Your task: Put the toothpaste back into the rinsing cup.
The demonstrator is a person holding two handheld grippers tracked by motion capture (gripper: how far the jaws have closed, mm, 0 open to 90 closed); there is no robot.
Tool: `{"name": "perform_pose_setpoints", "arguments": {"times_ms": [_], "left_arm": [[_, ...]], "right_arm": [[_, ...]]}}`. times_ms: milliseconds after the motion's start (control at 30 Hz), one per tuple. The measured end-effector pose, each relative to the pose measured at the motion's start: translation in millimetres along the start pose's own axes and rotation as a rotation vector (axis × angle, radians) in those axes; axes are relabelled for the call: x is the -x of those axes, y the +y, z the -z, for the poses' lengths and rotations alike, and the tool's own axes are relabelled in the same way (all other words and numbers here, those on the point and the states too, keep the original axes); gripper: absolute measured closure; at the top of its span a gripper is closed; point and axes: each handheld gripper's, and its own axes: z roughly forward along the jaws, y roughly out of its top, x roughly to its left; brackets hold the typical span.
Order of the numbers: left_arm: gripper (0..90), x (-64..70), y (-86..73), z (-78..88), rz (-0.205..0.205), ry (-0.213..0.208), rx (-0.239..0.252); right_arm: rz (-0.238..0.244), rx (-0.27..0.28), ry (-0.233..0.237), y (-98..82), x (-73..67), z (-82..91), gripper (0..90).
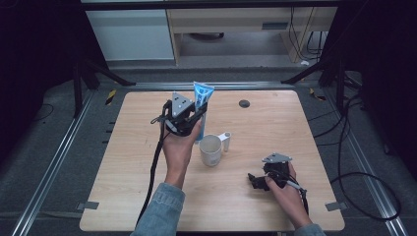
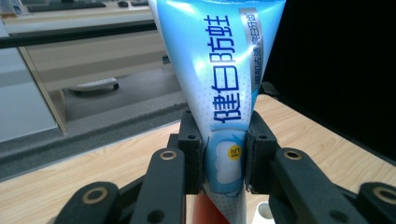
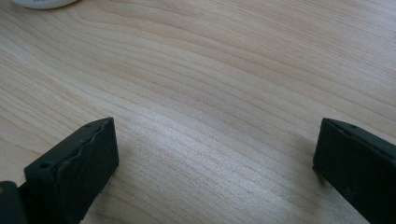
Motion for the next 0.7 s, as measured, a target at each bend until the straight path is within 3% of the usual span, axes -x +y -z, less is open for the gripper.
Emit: {"name": "perform_pose_setpoints", "arguments": {"times_ms": [333,700], "left_arm": [[72.2,12.8,-0.5,1.2,-0.003,-0.013,0.028],[72.1,22.1,-10.2,-10.5,-0.005,-0.036,0.017]], "right_arm": [[-0.002,0.000,0.000,0.0,-0.1,0.0,0.3],[-0.002,-0.001,0.000,0.1,-0.1,0.0,0.3]]}}
